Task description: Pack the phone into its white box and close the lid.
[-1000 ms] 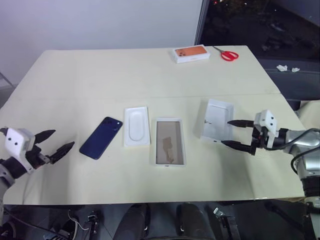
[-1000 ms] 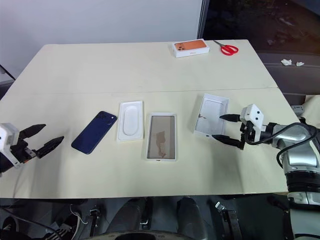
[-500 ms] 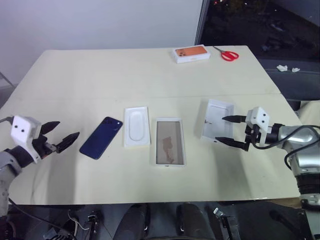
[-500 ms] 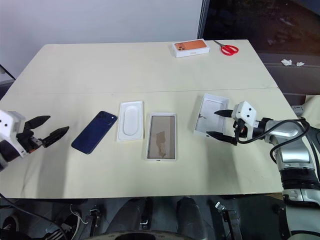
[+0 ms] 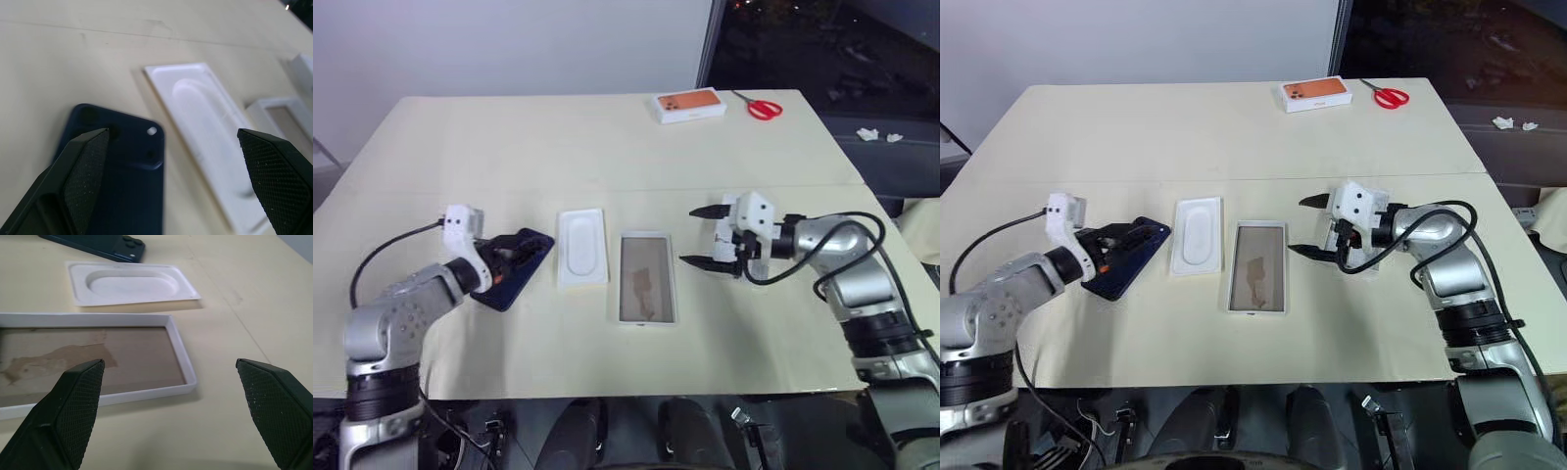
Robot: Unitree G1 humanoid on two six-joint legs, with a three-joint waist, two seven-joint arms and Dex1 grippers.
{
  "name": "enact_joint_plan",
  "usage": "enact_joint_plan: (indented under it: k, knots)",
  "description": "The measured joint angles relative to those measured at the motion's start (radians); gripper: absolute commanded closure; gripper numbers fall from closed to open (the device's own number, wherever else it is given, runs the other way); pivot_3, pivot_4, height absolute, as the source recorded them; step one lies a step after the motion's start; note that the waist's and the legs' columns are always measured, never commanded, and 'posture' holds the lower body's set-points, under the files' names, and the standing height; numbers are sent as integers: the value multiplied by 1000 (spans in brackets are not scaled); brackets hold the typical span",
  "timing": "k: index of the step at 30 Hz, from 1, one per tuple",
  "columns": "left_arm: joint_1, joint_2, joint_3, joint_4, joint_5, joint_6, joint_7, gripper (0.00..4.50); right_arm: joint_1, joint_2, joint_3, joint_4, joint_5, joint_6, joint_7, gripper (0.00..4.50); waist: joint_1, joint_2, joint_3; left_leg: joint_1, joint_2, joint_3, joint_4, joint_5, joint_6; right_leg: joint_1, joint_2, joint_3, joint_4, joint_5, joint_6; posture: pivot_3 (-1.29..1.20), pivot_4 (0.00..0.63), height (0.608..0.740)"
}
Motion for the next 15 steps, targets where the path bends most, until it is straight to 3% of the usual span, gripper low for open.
enact_joint_plan:
  k: [4,15]
  knots:
    - [-30,-70,27,21,-92,133,66,99,-4,11,0,15,-9,-12,-9,0,-3,0,0,0,0,0,0,2,-3,-1,1,1,1,0,0,0,150,740]
    - [-78,-100,50,71,-189,325,133,99,-6,26,0,44,-29,-40,-9,0,-1,0,0,0,0,0,0,4,-6,-1,1,1,2,0,0,0,150,740]
